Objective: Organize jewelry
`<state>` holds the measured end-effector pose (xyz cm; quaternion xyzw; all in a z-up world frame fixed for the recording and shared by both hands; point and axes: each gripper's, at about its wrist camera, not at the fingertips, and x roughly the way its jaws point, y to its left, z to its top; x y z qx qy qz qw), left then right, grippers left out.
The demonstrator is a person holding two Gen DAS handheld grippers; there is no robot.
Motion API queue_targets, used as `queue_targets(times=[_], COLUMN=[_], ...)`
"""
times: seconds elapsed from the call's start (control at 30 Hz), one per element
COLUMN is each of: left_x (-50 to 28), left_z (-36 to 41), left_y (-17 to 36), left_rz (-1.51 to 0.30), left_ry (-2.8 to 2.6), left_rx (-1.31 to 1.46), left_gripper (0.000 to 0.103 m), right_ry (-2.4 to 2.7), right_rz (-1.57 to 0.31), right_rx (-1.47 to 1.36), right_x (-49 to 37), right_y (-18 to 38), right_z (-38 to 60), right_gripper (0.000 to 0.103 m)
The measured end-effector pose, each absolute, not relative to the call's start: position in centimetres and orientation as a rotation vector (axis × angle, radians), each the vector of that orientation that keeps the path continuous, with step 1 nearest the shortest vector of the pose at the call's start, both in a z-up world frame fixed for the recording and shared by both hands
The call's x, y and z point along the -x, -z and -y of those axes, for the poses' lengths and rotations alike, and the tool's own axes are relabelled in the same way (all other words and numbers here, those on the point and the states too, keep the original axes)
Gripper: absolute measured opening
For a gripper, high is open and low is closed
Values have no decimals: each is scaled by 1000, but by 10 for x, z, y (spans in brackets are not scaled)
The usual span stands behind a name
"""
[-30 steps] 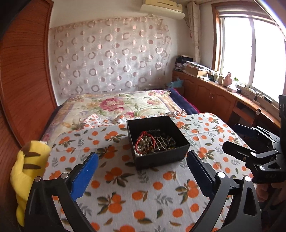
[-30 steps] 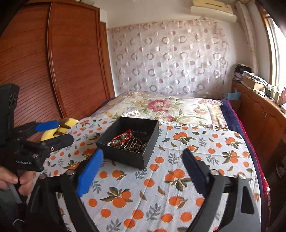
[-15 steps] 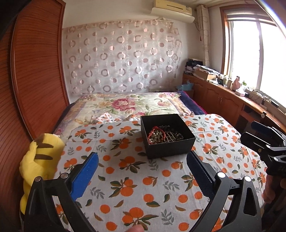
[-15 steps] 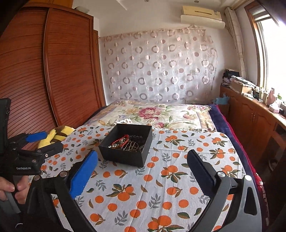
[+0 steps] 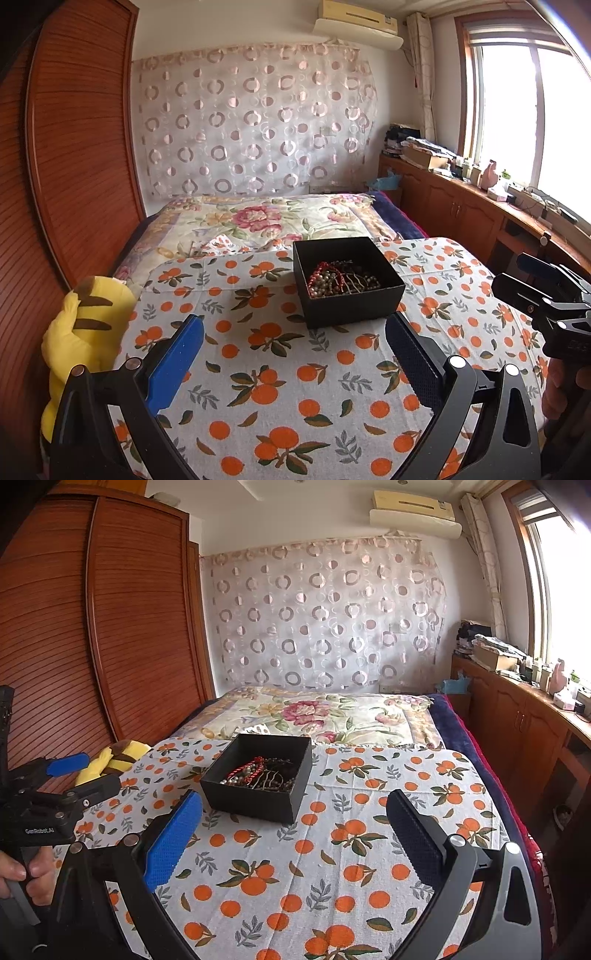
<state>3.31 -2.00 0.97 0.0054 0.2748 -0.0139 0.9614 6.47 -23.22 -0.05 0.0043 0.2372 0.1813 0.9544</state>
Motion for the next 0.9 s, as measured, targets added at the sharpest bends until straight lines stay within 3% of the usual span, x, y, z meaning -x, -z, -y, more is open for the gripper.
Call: queue_targets(times=[0.9], left_x=[-29], left_z=[20], left_y=[-12], left_rz=[-551], left_ry=[28], left_rx=[-9], left_gripper=[95], right_ry=[-366], right_rz=[-480], right_rx=[-14], right_x=[-65], right_y=[2], right_z=[233], right_gripper=[100])
